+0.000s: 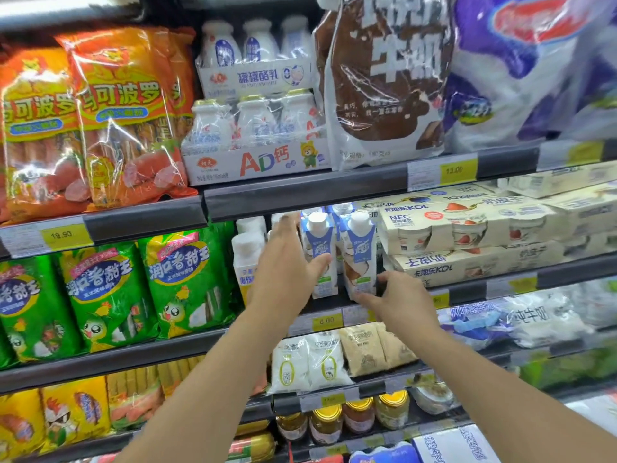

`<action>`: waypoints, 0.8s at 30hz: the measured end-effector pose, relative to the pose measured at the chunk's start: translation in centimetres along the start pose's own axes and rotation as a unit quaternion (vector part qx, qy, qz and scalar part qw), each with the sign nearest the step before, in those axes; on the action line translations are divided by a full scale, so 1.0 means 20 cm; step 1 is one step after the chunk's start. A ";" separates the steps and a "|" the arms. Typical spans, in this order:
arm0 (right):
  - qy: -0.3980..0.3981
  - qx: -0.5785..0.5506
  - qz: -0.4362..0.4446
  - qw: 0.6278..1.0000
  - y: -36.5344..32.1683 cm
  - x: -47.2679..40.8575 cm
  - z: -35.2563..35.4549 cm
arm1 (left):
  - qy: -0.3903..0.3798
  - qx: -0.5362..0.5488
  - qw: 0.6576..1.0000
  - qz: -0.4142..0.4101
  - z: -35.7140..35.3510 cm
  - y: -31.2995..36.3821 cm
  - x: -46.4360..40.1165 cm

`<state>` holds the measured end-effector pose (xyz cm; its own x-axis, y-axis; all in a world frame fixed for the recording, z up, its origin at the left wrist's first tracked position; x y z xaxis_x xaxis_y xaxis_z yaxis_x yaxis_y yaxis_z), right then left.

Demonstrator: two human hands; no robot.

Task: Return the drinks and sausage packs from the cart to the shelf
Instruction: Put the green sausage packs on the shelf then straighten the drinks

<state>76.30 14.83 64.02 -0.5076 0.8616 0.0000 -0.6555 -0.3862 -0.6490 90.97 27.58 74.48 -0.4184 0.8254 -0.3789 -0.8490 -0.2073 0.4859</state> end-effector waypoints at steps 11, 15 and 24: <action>-0.018 0.007 0.017 1.000 0.00 -0.03 0.02 | -0.038 -0.042 0.994 0.091 -0.07 0.01 -0.16; -0.019 -0.002 0.018 1.000 0.00 -0.04 0.02 | -0.067 -0.035 0.990 0.115 -0.07 0.00 -0.19; -0.016 0.000 0.025 1.000 0.00 -0.05 0.01 | -0.106 -0.031 0.988 0.105 -0.07 -0.01 -0.23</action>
<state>76.62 13.90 64.24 -0.5571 0.8304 -0.0080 -0.6291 -0.4283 -0.6486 92.71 23.10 75.01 -0.5150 0.8516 -0.0978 -0.7718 -0.4110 0.4852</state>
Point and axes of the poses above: each hand's wrist, its own x-axis away from the middle knuckle, its own z-axis out of the back of the hand, y = z × x, the point moved 7 cm from there along -x, towards the middle knuckle, and after that the axes turned 12 degrees about -y, right-handed, at the moved point
